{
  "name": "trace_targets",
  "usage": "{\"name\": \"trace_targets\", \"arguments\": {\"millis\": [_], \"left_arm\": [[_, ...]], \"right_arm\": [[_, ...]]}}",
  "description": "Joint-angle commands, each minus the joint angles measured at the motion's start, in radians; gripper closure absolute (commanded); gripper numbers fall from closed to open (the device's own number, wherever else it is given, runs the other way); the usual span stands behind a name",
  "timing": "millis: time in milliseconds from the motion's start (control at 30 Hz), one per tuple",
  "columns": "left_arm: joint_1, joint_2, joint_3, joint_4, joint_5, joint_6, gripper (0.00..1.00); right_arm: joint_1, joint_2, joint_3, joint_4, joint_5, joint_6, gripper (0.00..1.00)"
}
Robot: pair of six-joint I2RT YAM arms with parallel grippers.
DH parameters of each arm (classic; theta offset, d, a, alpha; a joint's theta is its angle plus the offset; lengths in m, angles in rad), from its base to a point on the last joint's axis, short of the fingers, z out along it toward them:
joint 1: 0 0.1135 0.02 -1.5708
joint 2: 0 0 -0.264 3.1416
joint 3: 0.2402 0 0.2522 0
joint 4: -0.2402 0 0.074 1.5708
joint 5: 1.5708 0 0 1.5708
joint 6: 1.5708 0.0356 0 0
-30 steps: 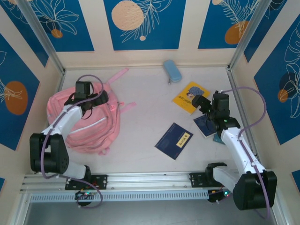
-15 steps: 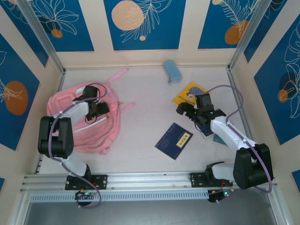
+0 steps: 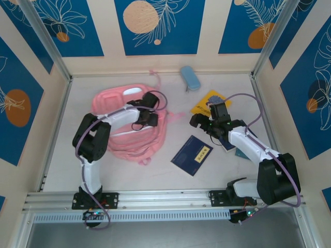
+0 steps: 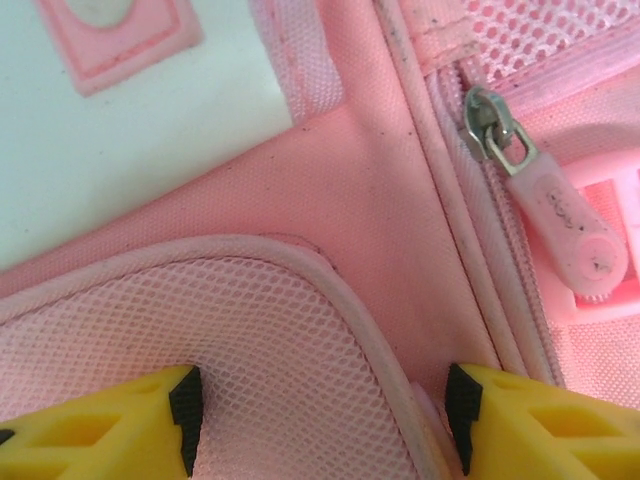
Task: Pack the student bag
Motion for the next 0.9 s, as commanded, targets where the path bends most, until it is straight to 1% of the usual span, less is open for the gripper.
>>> {"name": "trace_targets", "arguments": {"millis": [0,100,233,367,467,600,733,867], "left_arm": [[-0.03,0.038,-0.01,-0.13,0.096,0.051,0.35],[-0.027,-0.041,0.01,-0.188,0.081,0.061,0.33],[-0.027,-0.173,0.018,-0.25,0.1,0.095,0.23],[-0.036,-0.244,0.001,-0.294,0.137,0.1,0.22],[-0.071,-0.259,-0.01,-0.309,0.136,0.088,0.27],[-0.106,-0.231,0.007,-0.307,0.098,0.051,0.34],[-0.113,-0.155,0.063,-0.309,0.067,-0.005,0.43],[-0.111,-0.076,0.131,-0.307,0.034,-0.042,0.47]], "right_arm": [[0.018,0.005,0.021,-0.009,-0.008,0.022,0.01],[0.028,0.012,0.024,-0.013,-0.024,0.024,0.0],[0.044,0.037,0.033,0.001,-0.069,0.017,0.03],[0.067,0.091,0.054,0.02,-0.11,0.022,0.06],[0.075,0.136,0.07,0.036,-0.136,0.043,0.08],[0.076,0.171,0.079,0.049,-0.153,0.069,0.1],[0.075,0.189,0.084,0.042,-0.156,0.079,0.11],[0.073,0.19,0.077,0.039,-0.158,0.084,0.11]]}}
